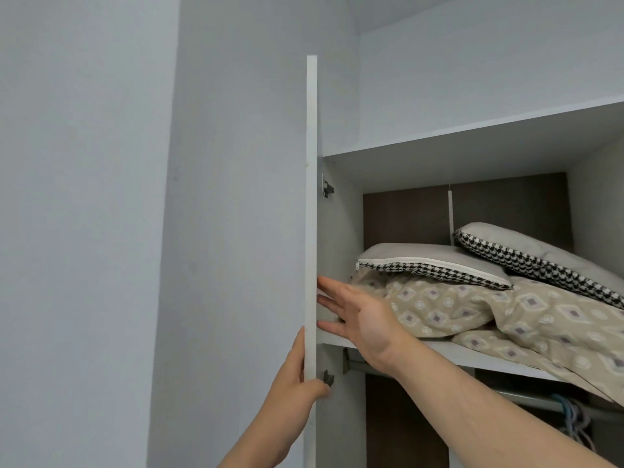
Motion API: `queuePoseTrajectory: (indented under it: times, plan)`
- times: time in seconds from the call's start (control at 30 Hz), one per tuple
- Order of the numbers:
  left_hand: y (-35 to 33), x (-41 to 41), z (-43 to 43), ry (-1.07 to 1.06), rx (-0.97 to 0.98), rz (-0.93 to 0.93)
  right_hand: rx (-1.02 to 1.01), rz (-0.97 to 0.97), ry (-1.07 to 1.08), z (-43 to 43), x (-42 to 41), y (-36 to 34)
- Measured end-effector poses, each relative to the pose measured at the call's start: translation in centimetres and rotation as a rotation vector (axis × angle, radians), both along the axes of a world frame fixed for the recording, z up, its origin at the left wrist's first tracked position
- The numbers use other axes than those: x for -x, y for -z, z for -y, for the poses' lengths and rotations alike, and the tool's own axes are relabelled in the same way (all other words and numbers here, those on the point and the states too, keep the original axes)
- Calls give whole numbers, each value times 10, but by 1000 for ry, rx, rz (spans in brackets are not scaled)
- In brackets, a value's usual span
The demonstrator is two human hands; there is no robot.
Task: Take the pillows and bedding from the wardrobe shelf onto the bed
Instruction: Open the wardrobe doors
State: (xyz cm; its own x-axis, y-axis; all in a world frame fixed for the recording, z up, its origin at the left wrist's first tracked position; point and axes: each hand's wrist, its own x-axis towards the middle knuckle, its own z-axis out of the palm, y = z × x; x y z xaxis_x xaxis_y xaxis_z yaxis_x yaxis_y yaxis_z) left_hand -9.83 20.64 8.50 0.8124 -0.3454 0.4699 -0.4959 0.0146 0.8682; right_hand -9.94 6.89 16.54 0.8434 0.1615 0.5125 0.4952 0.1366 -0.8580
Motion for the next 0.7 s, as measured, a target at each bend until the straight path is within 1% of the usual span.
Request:
queuePoseTrajectory:
  times: [0.33, 0.5, 0.6, 0.7]
  plan:
    - [6, -7, -49, -162, 113, -20, 109, 4, 83, -68, -23, 2]
    - [10, -9, -65, -206, 113, 10, 158, 1, 98, -90, -27, 3]
    - [16, -13, -71, -258, 131, -27, 176, 15, 106, -95, -29, 4]
    - [24, -16, -73, -325, 104, -49, 192, 17, 124, -95, -34, 6]
